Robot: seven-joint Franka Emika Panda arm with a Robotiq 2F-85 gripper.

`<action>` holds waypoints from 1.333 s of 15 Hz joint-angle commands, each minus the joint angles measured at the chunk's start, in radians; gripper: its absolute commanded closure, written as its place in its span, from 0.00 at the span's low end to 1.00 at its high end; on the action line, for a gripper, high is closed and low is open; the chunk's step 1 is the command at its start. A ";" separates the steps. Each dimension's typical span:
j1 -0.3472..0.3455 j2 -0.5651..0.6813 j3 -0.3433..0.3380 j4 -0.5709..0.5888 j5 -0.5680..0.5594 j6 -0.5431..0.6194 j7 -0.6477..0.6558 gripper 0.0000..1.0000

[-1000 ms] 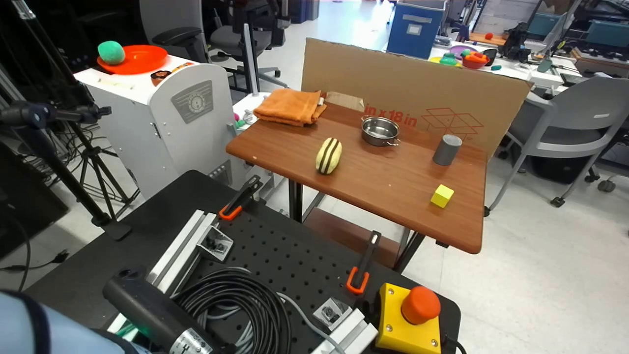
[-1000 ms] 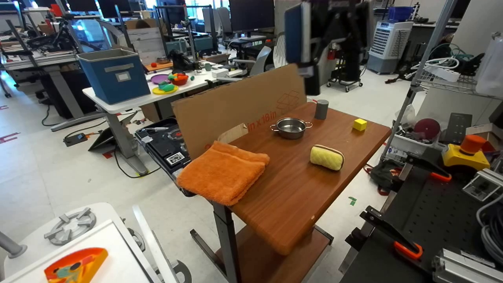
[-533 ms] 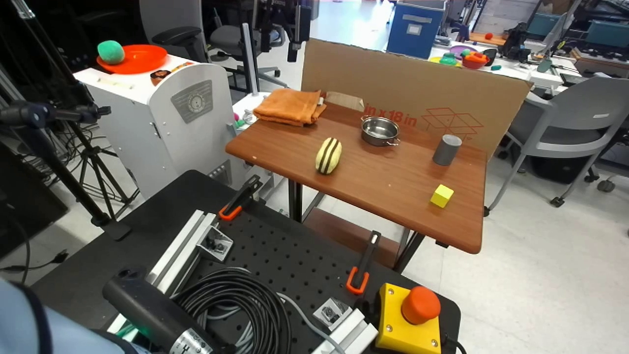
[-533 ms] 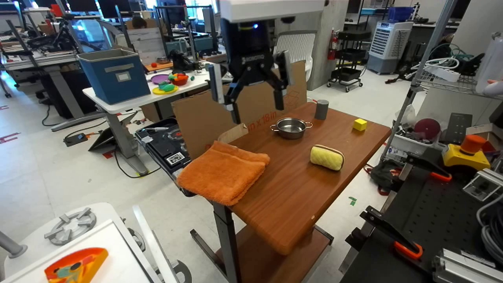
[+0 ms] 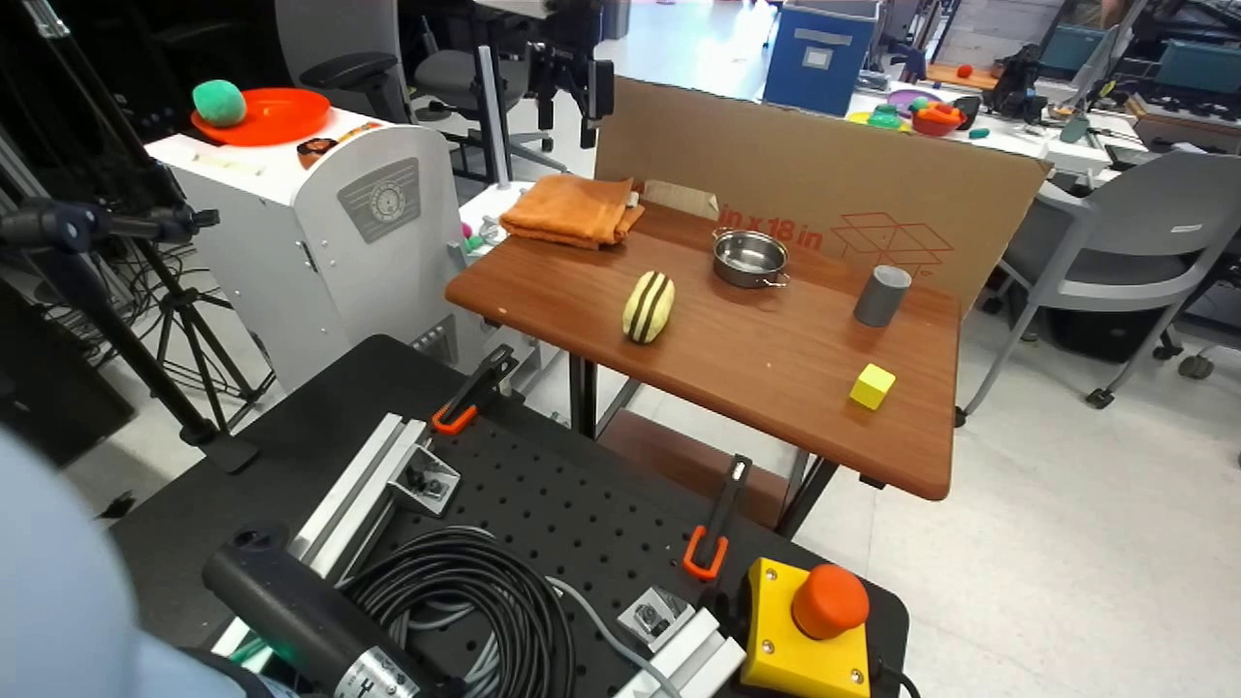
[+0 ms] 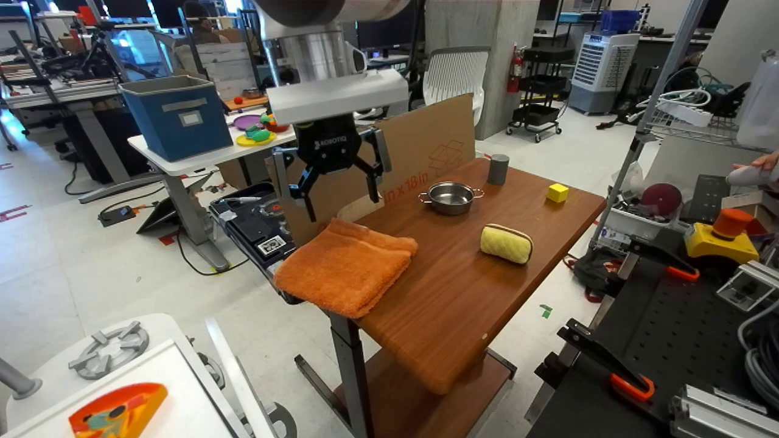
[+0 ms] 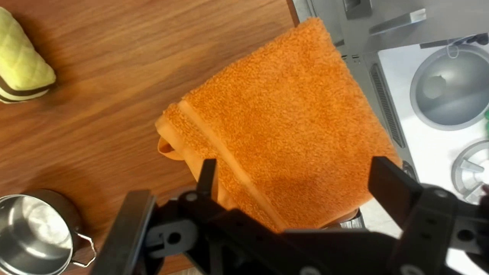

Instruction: Move the towel closer to you

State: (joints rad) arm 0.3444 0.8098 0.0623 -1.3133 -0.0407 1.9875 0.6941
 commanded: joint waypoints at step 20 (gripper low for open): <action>-0.001 0.037 0.065 -0.283 0.081 -0.084 -0.233 0.00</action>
State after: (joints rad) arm 0.3456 0.9576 0.1068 -1.4062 0.0077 1.9310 0.5297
